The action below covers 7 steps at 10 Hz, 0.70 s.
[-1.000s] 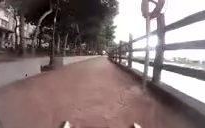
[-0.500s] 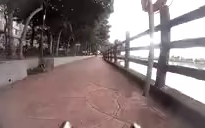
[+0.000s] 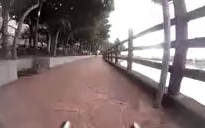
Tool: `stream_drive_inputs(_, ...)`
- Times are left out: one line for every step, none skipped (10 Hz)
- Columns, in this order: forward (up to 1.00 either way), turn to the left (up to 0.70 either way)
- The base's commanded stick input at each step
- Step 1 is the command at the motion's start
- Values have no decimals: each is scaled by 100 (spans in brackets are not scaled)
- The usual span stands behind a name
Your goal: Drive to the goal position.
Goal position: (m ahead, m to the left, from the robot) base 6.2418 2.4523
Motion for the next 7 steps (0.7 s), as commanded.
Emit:
stream_drive_inputs(70, 0)
stream_drive_inputs(70, 0)
stream_drive_inputs(70, 0)
stream_drive_inputs(70, 0)
stream_drive_inputs(70, 0)
stream_drive_inputs(70, 0)
stream_drive_inputs(70, 0)
